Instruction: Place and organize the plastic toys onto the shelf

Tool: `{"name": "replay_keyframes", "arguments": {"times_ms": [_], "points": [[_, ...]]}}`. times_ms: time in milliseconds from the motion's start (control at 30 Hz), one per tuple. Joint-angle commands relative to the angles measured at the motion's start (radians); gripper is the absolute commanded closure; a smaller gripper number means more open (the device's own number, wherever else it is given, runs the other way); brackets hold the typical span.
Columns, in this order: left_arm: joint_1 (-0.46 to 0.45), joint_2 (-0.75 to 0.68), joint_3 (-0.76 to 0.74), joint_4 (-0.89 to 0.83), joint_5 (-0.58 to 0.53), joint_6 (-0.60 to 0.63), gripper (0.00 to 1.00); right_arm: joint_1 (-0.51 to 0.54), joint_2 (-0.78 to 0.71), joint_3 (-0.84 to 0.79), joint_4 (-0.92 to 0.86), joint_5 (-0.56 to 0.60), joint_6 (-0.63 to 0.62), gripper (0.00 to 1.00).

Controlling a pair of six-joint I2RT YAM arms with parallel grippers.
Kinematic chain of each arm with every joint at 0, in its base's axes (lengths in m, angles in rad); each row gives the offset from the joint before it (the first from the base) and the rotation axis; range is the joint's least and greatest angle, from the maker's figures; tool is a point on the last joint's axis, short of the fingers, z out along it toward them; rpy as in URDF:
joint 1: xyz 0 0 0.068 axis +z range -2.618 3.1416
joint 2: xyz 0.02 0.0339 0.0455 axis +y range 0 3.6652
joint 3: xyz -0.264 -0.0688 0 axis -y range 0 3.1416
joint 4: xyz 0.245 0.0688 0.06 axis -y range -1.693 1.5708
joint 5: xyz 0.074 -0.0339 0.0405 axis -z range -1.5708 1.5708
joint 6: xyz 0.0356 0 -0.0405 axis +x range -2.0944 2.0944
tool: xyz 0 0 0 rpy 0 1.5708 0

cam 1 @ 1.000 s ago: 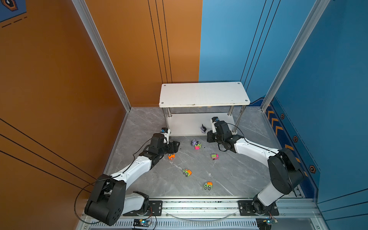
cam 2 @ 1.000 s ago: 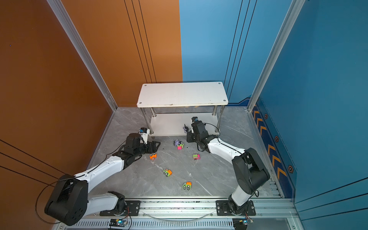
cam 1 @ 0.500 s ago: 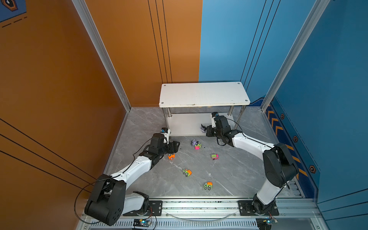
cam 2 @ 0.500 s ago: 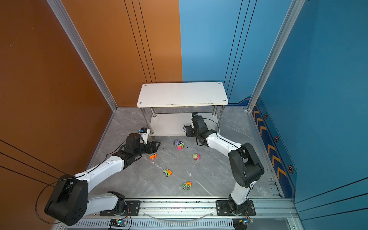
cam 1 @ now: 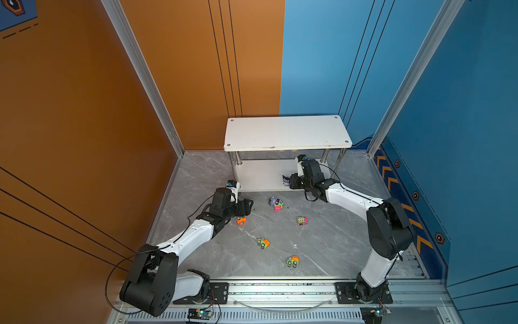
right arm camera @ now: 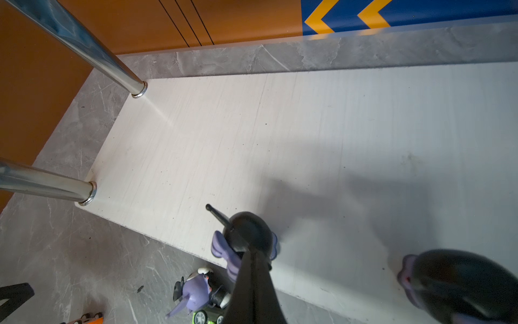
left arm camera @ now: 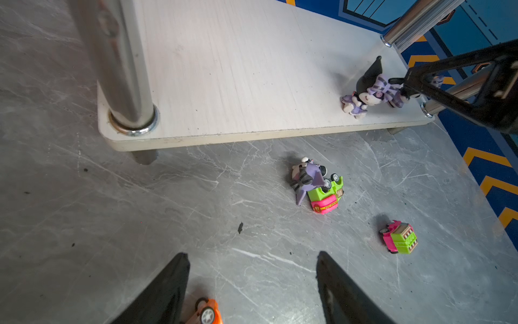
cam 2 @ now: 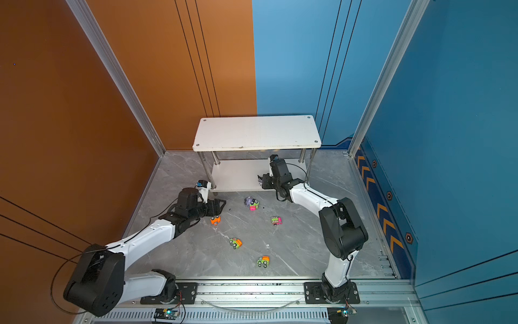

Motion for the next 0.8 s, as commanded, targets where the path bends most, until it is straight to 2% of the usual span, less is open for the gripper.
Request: {"name": "replay_keyframes", "arguments": {"times_ms": [0, 400, 767], "points": [[-0.002, 0.007, 0.021, 0.001, 0.017, 0.001, 0.27, -0.009, 0.022, 0.035, -0.042, -0.017, -0.025, 1.00], [0.000, 0.012, 0.028, 0.001, 0.022, -0.001, 0.27, -0.012, 0.019, 0.043, -0.055, -0.037, -0.036, 1.00], [0.000, 0.011, 0.027, 0.002, 0.025, -0.002, 0.27, -0.010, -0.071, -0.019, -0.053, -0.032, -0.043, 1.00]]}}
